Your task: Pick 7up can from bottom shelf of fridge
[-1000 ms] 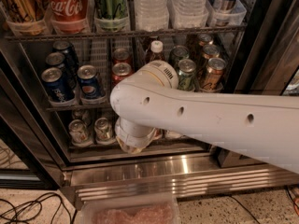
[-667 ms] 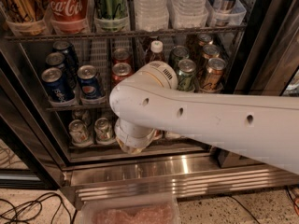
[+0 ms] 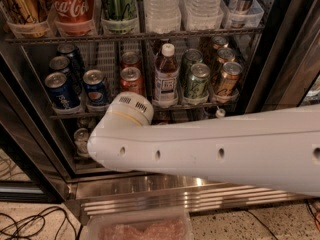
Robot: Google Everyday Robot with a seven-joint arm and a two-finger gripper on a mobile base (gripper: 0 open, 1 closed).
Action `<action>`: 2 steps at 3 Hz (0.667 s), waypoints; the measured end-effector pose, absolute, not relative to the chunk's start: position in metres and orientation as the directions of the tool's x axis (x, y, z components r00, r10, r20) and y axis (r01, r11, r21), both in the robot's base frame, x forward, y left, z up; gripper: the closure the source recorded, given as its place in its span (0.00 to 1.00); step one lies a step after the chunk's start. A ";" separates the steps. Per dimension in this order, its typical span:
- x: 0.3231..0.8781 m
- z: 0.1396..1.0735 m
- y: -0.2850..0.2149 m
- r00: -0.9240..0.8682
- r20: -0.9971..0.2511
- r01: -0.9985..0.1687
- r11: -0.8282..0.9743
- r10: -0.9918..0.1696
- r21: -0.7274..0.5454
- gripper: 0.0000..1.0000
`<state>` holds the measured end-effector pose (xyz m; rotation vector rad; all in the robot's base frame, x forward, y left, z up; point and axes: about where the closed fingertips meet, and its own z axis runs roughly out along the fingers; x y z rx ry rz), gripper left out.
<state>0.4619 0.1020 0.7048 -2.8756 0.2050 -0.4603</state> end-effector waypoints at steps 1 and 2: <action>0.473 0.690 0.133 0.916 0.402 0.104 -0.970 0.008 -0.218 1.00; 0.473 0.690 0.133 0.916 0.402 0.104 -0.970 0.008 -0.218 1.00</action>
Offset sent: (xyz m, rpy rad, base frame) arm 0.0056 0.0271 -0.0155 -0.0148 -0.0818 0.1516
